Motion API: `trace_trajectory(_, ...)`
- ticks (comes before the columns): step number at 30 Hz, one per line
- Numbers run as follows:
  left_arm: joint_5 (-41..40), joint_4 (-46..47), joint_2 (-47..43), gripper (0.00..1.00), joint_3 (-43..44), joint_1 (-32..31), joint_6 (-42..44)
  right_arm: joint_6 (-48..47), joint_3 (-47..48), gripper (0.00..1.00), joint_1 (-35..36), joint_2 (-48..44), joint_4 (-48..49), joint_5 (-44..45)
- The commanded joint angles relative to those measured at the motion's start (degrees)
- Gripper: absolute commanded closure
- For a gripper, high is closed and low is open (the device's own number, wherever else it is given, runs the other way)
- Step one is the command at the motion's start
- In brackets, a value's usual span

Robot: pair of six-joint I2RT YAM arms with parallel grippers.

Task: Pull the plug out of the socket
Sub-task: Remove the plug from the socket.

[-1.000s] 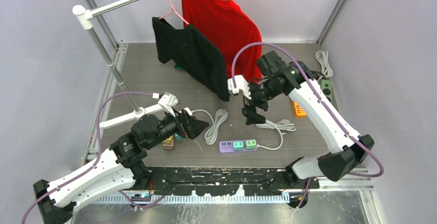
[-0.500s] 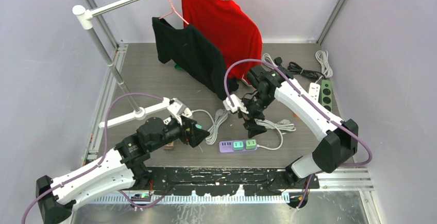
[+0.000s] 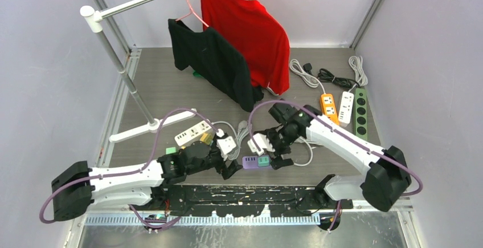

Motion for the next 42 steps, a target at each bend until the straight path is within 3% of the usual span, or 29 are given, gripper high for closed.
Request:
trace_trajectory(1,1.9,13.2,3.9,0.13,-1.4,-0.6,5.6,19.0,-6.5,0.04,4.7,-4.7,19.1,1.4)
trace_trajectory(8,4.8,18.7,13.3,0.14,-0.3,-1.1,5.1,27.7,-12.5,0.18,6.8,-6.1,29.8,3.6)
trace_trajectory(20,6.1,27.4,23.6,0.17,0.5,-2.1,3.2,29.0,-16.8,0.53,6.9,-8.0,33.1,2.4)
trace_trajectory(22,5.0,27.8,24.0,0.15,0.7,-2.4,3.5,28.9,-16.8,0.6,6.6,-8.3,33.0,2.1)
trace_trajectory(24,4.2,29.3,24.4,0.05,0.5,-2.7,3.9,27.4,-16.6,0.63,6.1,-8.4,32.0,1.6)
trace_trajectory(28,4.7,30.1,26.1,0.02,1.7,-3.2,5.3,24.5,-16.1,0.72,3.6,-9.0,30.4,0.1)
trace_trajectory(34,5.5,34.9,30.9,0.02,2.8,-3.7,5.9,13.7,-15.9,0.79,2.4,-10.2,22.2,-3.0)
trace_trajectory(42,4.8,35.3,32.9,0.03,3.4,-3.8,5.9,10.8,-16.7,0.85,0.7,-11.3,20.8,-6.2)
